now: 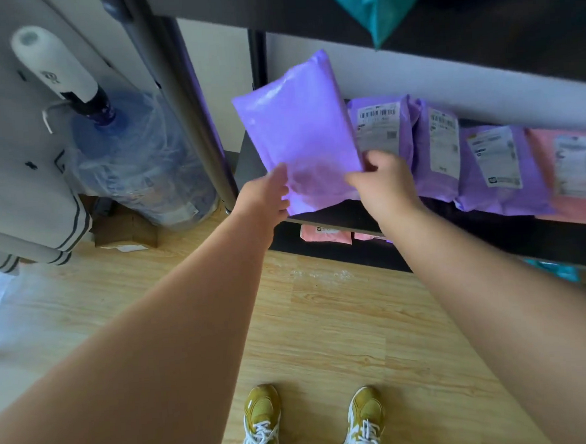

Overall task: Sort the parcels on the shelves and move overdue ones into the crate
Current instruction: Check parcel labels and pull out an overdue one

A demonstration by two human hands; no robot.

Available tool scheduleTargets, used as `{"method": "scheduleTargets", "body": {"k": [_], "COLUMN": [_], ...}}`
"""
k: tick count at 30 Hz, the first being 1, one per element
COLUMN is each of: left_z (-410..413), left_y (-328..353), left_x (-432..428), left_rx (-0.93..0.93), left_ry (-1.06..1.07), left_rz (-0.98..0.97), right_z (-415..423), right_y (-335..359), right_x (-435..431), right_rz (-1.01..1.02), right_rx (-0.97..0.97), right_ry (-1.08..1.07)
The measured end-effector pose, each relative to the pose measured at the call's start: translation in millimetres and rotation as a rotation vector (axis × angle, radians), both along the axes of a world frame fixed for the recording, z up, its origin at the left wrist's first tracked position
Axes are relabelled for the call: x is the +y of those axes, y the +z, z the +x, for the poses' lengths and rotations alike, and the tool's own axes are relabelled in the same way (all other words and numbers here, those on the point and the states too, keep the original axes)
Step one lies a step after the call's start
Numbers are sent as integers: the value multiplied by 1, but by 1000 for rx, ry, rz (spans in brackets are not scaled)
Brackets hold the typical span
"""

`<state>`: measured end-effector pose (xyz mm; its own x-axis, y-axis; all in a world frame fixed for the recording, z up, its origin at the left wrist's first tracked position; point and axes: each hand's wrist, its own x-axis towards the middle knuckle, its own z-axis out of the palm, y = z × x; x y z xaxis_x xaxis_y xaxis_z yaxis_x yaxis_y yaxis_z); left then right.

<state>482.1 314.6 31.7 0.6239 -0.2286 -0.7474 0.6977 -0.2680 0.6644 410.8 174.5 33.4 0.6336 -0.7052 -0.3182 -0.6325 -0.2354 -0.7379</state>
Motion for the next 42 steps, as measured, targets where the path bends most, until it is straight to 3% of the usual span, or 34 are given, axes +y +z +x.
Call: {"method": "scheduleTargets", "body": {"k": [7, 14, 18, 22, 25, 30, 39, 42], "left_z": [-20, -39, -51, -61, -65, -79, -83, -76], "left_y": [43, 67, 65, 47, 35, 28, 20, 21], "left_x": [7, 14, 21, 25, 25, 19, 31, 37], "left_rx": [164, 223, 242, 283, 304, 332, 293, 230], "left_ry": [224, 263, 245, 242, 277, 273, 189, 122], "left_rz": [-223, -376, -398, -419, -433, -400, -359, -305], "right_z": [-65, -88, -97, -102, -104, -109, -115, -117], "right_y": [26, 45, 48, 48, 47, 41, 36, 35], "right_x": [11, 4, -3, -3, -6, -10, -15, -25], "right_rz": [-77, -190, -24, 15, 357, 748, 878, 810], "right_rx": [-69, -131, -136, -133, -166, -263, -248, -284], "right_ry": [-35, -29, -124, -275, -383, -302, -277, -353]}}
